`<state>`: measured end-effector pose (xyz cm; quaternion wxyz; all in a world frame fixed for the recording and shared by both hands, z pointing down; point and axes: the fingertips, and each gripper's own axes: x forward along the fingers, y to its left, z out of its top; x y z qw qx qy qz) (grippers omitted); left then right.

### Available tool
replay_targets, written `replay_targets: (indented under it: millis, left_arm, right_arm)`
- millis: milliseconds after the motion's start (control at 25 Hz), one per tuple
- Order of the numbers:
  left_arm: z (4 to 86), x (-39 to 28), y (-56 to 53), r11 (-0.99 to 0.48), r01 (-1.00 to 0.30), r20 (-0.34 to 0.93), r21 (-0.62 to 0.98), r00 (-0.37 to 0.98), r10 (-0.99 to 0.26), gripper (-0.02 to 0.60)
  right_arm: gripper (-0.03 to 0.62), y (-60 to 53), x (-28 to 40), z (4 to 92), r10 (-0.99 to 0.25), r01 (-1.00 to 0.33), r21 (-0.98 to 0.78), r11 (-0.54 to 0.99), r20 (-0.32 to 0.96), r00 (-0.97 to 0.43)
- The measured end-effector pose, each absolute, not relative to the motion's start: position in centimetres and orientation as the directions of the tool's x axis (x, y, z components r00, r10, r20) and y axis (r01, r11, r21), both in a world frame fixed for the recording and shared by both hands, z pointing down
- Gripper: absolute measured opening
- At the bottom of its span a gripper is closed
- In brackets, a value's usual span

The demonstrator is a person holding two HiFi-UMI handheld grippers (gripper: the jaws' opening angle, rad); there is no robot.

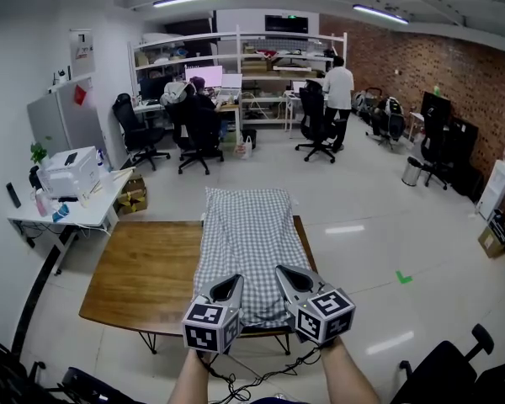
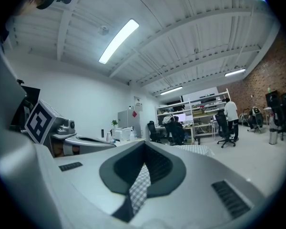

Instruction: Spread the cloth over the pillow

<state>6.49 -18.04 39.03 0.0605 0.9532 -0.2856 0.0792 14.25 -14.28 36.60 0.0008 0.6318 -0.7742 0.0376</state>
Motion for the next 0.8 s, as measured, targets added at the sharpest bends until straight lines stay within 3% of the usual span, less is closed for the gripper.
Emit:
replay_targets:
  millis: [800]
  left_arm:
    - [38.9,6.6,-17.5,-0.829,-0.559,0.2,0.012,0.814,-0.546,0.011]
  right_arm:
    - [0.005,-14.3,13.2,36.4,-0.965,-0.966,-0.055,0.251,0.064,-0.255]
